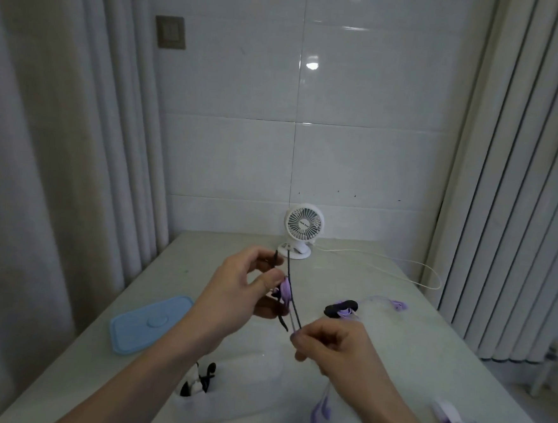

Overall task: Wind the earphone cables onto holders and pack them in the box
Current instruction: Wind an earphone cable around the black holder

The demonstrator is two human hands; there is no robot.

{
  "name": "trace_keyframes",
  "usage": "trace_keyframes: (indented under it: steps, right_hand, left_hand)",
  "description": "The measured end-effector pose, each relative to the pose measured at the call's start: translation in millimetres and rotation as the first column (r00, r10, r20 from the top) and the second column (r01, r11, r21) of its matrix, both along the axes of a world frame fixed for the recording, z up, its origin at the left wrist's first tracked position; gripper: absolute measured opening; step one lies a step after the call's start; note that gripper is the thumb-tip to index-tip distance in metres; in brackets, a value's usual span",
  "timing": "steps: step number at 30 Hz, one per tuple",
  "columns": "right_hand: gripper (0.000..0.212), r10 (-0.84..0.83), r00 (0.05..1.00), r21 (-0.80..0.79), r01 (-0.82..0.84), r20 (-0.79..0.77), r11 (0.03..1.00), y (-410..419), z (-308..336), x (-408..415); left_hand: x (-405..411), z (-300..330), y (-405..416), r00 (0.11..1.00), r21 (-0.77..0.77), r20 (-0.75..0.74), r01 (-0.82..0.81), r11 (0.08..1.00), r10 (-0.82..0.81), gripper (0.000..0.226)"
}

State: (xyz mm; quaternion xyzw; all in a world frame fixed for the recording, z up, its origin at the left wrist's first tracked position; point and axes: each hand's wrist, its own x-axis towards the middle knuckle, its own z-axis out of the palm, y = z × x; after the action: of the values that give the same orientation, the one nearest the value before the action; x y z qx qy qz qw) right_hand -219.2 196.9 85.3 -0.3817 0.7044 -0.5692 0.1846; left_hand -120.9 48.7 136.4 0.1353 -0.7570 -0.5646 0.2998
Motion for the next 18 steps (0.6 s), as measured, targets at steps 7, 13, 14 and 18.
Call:
trace_keyframes:
  steps: [7,13,14,18]
  right_hand:
    - [0.009,0.032,0.997,-0.007,-0.032,-0.076,0.999,2,10,12]
    - [0.011,-0.052,0.931,-0.007,0.053,-0.361,0.999,6,27,10]
    - [0.011,-0.065,0.902,-0.004,0.07,-0.426,0.998,7,32,10]
    - [0.009,-0.127,0.729,-0.077,0.102,-0.672,0.992,6,42,1]
  left_hand:
    - [0,-4,-6,0.985,-0.27,0.055,-0.141,0.952,0.162,0.012]
    - [1,-15,-4,0.977,-0.518,0.125,-0.086,0.851,0.175,0.016]
    - [1,-16,-3,0.976,-0.534,0.138,-0.068,0.842,0.167,0.017]
    - [0,-17,3,0.979,-0.515,0.194,0.05,0.855,0.059,0.018]
